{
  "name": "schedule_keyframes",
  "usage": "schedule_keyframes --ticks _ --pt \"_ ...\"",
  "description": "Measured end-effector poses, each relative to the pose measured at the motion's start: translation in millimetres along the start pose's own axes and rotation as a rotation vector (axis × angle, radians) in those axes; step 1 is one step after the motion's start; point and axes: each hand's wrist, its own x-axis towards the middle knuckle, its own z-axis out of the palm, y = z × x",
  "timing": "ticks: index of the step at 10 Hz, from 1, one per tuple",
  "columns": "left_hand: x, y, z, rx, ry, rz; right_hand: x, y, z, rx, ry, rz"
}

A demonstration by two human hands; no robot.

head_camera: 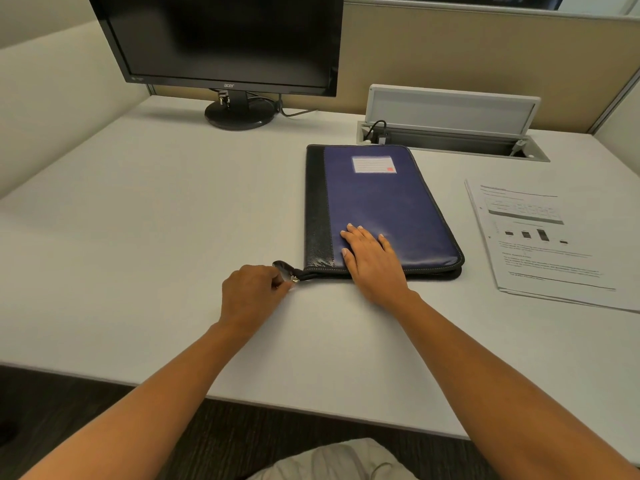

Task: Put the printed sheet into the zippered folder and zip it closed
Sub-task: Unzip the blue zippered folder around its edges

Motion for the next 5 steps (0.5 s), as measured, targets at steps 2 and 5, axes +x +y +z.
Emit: schedule_keyframes --ticks 2,5 --pt "1 -2 -3 -0.075 -0.013 -0.035 -1 -1 -1 0.003 -0.004 0.001" --pt "18 -2 -12 -0.202 0.105 -0.179 -1 -1 -15 0.279 0.037 0.091"
